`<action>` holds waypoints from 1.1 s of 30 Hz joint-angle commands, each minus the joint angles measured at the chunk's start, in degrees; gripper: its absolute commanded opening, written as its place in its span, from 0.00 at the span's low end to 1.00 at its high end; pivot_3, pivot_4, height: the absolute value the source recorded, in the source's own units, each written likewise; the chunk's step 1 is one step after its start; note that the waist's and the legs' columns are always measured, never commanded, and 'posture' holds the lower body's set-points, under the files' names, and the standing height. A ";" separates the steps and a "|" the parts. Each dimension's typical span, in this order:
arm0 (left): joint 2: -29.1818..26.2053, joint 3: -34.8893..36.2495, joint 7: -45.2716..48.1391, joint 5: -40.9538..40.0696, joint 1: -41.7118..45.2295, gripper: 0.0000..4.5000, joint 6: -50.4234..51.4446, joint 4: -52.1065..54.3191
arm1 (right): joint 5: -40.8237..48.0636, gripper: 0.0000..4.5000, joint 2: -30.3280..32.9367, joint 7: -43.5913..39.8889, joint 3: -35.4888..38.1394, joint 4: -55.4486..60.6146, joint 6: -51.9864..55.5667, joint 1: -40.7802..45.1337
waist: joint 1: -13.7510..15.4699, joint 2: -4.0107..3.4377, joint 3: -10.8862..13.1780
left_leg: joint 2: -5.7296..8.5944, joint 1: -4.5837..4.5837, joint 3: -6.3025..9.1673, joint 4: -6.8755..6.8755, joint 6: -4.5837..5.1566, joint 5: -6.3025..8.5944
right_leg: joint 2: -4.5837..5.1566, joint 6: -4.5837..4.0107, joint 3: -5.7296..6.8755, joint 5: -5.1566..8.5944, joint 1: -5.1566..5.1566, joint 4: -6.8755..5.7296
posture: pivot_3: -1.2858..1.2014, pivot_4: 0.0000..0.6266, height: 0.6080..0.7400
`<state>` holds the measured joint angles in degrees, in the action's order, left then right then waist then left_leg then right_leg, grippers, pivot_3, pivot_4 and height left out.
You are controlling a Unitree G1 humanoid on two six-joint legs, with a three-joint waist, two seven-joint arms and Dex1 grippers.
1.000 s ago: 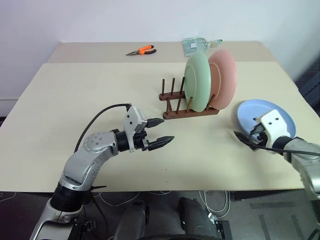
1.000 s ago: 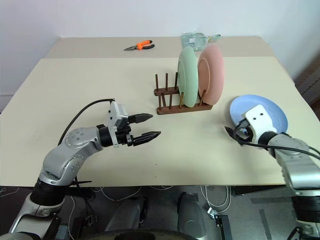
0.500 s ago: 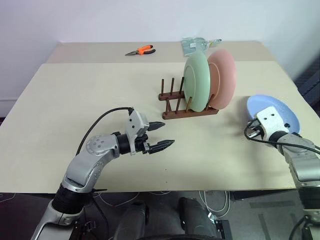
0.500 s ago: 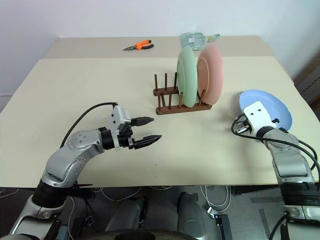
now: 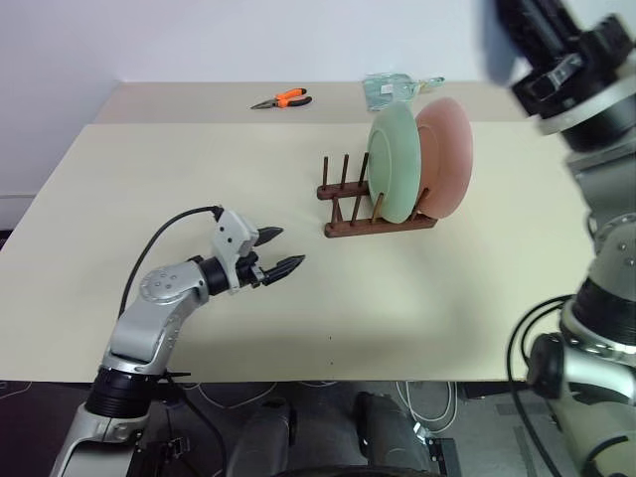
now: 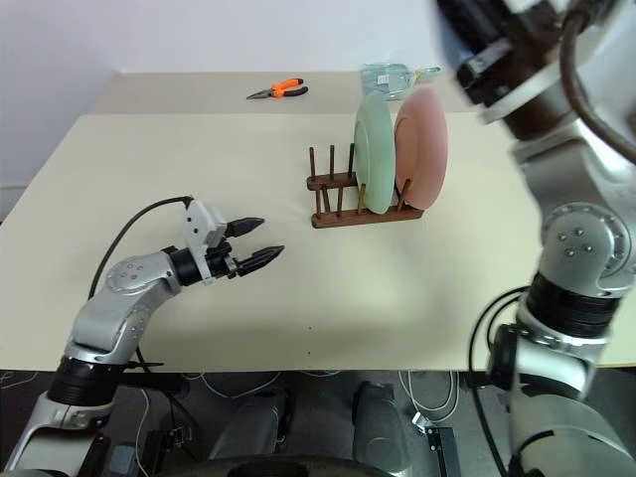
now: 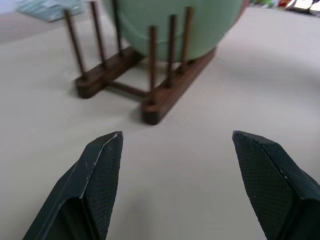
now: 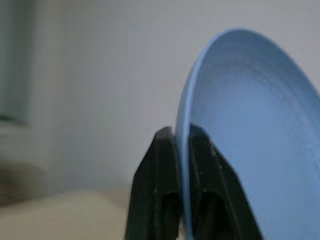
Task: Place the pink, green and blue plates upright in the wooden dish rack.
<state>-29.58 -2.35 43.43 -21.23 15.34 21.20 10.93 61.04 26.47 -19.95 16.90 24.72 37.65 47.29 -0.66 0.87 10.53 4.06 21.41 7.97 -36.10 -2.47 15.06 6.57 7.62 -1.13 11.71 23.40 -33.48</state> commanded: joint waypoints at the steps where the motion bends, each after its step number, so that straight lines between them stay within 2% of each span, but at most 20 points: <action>1: -0.43 1.22 0.37 0.46 -0.73 0.80 -1.87 0.37 | 14.63 0.01 -9.85 12.66 -3.24 -0.87 2.50 3.81 | -0.13 -0.01 0.00 | 0.00 -0.01 0.02 0.00 0.00 0.00 | 0.00 -0.13 -0.03 0.05 0.03 -0.02 | 0.52 0.24 1.00; 4: -0.15 0.99 0.13 0.76 -1.03 0.80 -1.95 0.84 | 14.48 0.01 -15.84 20.90 -6.13 -4.39 3.47 2.81 | 0.01 -0.01 -0.01 | 0.01 -0.02 0.03 0.03 0.00 0.00 | -0.01 -0.14 -0.01 0.05 0.07 -0.09 | 0.52 0.24 1.00; 11: -0.23 0.76 -0.25 0.94 -2.58 0.80 -0.94 2.76 | 12.35 0.01 -19.90 28.78 -6.32 -11.56 2.88 1.03 | -0.18 -0.03 0.00 | 0.08 0.03 -0.15 0.06 -0.02 -0.01 | -0.02 0.03 -0.03 -0.05 0.23 -0.19 | 0.52 0.24 1.00; 17: -0.22 0.73 -0.25 0.94 -2.44 0.80 -0.52 2.93 | 9.66 0.01 -21.22 31.19 -7.12 -13.63 3.42 -0.38 | -0.40 -0.03 0.00 | 0.03 0.02 -0.17 0.08 -0.02 -0.01 | -0.08 0.01 -0.07 -0.04 0.45 -0.62 | 0.52 0.24 1.00; 23: -0.13 0.35 0.00 1.11 -1.94 0.80 -0.47 2.62 | 5.98 0.01 -20.74 29.97 -6.35 -19.84 3.56 1.02 | -0.36 -0.04 0.00 | 0.04 0.01 -0.19 0.05 -0.02 -0.01 | -0.09 0.01 -0.08 -0.04 0.42 -0.61 | 0.52 0.24 1.00; 27: -0.10 0.09 0.04 1.32 -1.78 0.80 -0.43 2.61 | 2.87 0.33 -19.82 27.11 -6.83 -23.09 3.65 2.51 | -0.40 -0.04 0.00 | 0.03 0.01 -0.21 0.06 -0.02 -0.01 | -0.09 0.01 -0.09 -0.04 0.43 -0.61 | 0.52 0.24 1.00; 30: -0.07 0.04 -0.20 1.37 -1.96 0.80 -0.17 3.02 | -3.50 0.67 -17.01 21.98 -9.75 -22.07 2.16 3.52 | -0.44 -0.04 0.00 | 0.04 0.01 -0.22 0.05 -0.02 -0.02 | -0.09 0.01 -0.09 -0.03 0.43 -0.61 | 0.52 0.24 1.00; 33: -0.09 0.12 -0.62 1.33 -2.62 0.80 0.13 3.88 | -9.53 0.67 -13.15 15.76 -12.21 -17.87 -0.41 3.95 | -0.37 -0.04 0.00 | 0.04 0.03 -0.23 0.06 -0.02 -0.01 | -0.09 0.03 -0.09 -0.03 0.43 -0.60 | 0.52 0.24 1.00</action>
<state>-29.41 -2.68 43.18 -19.91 12.96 21.13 12.40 53.98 12.30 -0.78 5.21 2.31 39.47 48.71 -1.02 0.82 10.53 4.10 21.45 7.74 -36.04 -2.48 15.04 6.48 7.65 -1.22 11.68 23.83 -34.07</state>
